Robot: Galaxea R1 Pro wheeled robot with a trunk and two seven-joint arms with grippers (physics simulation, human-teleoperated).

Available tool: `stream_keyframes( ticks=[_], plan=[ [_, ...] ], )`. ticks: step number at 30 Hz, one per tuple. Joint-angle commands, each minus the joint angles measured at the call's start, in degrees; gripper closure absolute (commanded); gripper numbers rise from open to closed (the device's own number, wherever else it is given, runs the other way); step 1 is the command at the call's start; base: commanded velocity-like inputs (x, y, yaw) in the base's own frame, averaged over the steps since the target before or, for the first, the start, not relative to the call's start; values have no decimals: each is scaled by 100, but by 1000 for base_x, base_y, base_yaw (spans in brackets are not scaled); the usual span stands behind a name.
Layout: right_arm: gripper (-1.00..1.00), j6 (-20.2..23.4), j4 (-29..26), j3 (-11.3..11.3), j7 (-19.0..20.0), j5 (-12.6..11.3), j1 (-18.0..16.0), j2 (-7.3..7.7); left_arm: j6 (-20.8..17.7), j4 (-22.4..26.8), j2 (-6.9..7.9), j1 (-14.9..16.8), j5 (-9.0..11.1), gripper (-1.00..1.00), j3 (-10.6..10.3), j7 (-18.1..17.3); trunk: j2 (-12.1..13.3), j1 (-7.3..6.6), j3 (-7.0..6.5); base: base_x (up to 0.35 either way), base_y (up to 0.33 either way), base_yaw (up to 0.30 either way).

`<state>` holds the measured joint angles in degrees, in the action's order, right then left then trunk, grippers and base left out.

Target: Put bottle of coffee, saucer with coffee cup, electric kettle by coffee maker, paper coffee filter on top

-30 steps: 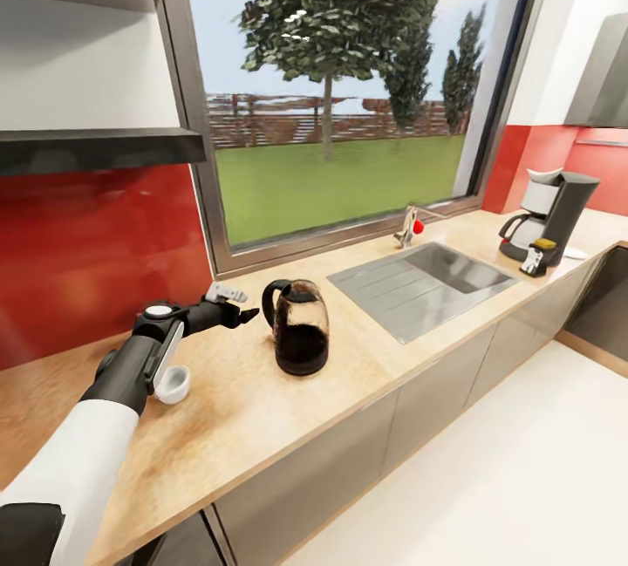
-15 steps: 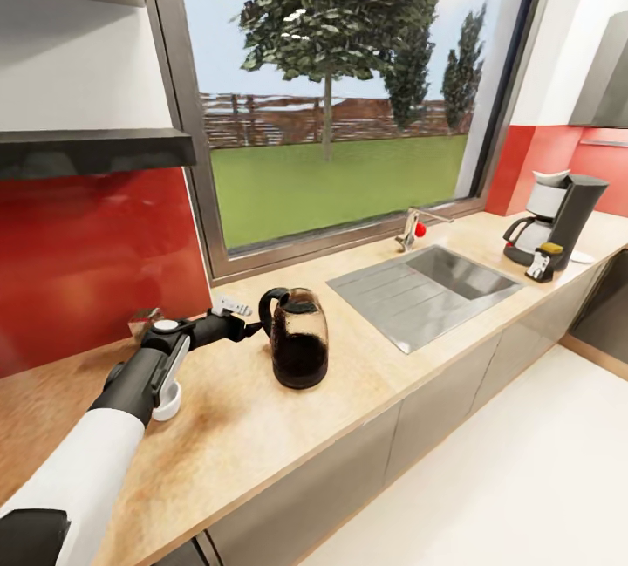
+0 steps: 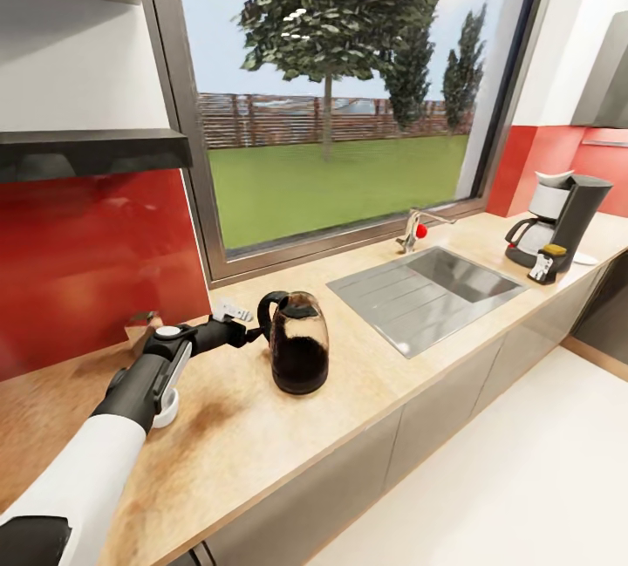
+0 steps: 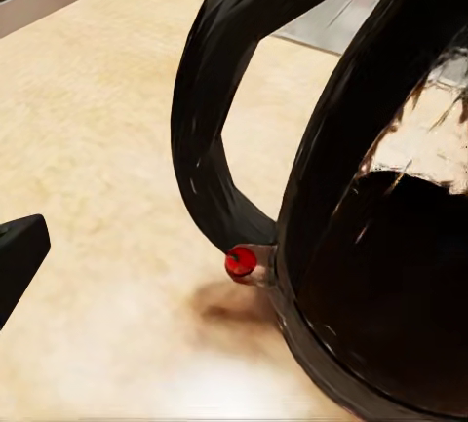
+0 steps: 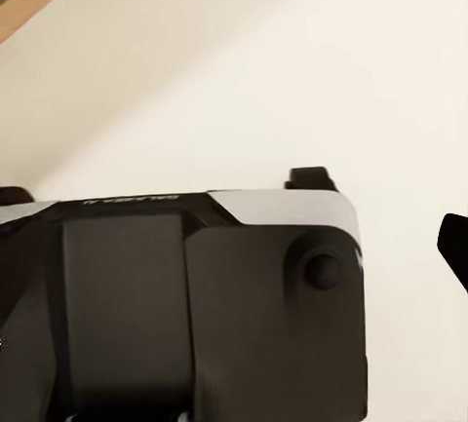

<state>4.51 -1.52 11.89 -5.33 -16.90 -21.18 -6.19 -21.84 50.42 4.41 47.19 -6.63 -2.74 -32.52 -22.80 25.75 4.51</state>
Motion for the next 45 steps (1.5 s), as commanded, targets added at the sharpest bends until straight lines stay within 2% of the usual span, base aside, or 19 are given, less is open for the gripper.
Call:
stream_keyframes(
  ticks=[1,8,16,21,22,30,45],
  plan=[
    [-100,2,-14,50,-25,-49,-1,-2,-18,10,1,3,-45,-100,-2,-26,-13,4,13,6,0,0],
    [-100,-96,-1,43,-21,-40,0,15,-22,24,8,1,-49,-100,2,-26,-13,4,13,79,0,0],
    [-100,-101,10,41,-19,-33,15,264,-22,61,44,1,-54,-100,8,-26,-13,4,13,48,0,0],
    [-100,-107,12,41,-13,-39,153,425,-12,62,45,1,-65,-100,150,-47,-13,4,13,4,0,0],
    [-100,-122,12,41,-12,-41,234,809,-6,44,32,1,-77,-100,328,-51,-13,4,13,0,0,0],
    [-100,-361,11,41,-12,-49,269,837,-4,32,-9,1,-77,-100,293,-52,-13,4,13,0,0,0],
    [-100,-380,3,41,-14,-58,272,811,-11,15,-14,1,-84,-100,288,-52,-13,4,13,20,0,-36]
  ],
)
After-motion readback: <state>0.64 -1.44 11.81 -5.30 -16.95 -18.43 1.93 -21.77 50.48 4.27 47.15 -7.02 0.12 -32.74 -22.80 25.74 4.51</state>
